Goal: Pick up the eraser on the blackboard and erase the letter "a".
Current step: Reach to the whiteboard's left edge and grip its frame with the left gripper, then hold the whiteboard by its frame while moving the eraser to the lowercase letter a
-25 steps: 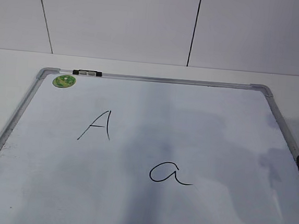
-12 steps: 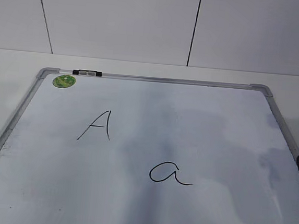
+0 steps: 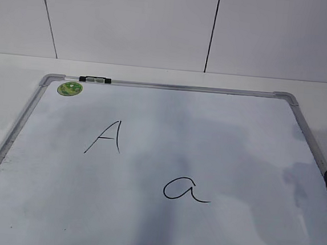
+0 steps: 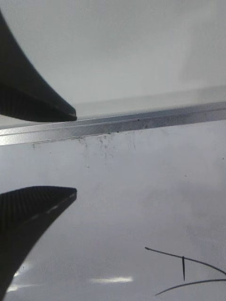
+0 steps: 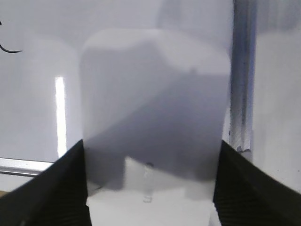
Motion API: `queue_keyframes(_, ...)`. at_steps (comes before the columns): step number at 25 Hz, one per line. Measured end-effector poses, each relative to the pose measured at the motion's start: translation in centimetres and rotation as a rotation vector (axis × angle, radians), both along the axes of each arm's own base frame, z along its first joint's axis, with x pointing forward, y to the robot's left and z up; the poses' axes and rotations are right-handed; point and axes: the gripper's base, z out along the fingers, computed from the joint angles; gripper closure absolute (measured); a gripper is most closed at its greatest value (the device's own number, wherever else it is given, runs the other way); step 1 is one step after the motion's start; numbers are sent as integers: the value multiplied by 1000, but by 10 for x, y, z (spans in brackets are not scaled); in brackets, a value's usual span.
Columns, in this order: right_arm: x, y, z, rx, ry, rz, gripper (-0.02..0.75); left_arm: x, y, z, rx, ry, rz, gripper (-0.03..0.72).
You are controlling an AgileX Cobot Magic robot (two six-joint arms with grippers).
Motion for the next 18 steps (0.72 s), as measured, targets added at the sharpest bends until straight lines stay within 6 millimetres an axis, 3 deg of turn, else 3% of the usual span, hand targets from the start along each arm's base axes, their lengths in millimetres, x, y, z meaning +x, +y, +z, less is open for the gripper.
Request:
queue_keyframes(8, 0, 0, 0, 0, 2, 1, 164, 51, -1, -34, 3, 141, -43, 353)
queue_keyframes(14, 0, 0, 0, 0, 5, 1, 164, 69, -1, -58, 2, 211, -52, 435)
queue_keyframes(18, -1, 0, 0, 0, 6, 1, 164, 74, 1, -71, 30, 243, -69, 447)
